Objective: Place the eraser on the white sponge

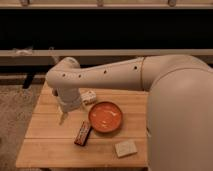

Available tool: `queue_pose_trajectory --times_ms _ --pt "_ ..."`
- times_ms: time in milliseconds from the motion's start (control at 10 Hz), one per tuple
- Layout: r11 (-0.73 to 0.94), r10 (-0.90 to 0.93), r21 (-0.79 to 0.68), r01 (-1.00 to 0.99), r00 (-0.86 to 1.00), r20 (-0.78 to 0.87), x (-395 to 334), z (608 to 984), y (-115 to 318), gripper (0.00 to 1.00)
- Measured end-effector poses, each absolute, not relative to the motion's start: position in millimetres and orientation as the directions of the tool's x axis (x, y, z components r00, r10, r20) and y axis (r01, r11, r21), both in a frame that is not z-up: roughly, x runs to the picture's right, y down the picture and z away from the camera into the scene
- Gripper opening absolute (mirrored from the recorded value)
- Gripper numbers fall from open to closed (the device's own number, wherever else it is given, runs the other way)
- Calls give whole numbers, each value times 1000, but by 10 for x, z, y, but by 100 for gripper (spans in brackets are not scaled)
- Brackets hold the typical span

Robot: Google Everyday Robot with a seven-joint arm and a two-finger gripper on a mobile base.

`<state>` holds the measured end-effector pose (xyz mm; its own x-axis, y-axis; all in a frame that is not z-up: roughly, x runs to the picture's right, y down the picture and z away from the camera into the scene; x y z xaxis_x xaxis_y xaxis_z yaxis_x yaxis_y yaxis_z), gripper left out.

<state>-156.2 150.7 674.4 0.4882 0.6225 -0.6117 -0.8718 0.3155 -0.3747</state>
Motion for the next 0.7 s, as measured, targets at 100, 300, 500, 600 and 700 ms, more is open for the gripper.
queue_pose_trajectory --times_ms 100,300,500,600,700 --pt "303 613 -375 -876 481 -627 -1608 6724 1697 80" --pt "246 602 -369 -896 439 -667 -1639 6805 2126 80" --pt "199 602 -357 -913 401 -690 -1649 6868 2338 80" --pt "180 602 -347 -920 382 -701 -1657 6906 2393 80" --pt "157 601 -335 -929 359 -714 -1638 6982 2427 80"
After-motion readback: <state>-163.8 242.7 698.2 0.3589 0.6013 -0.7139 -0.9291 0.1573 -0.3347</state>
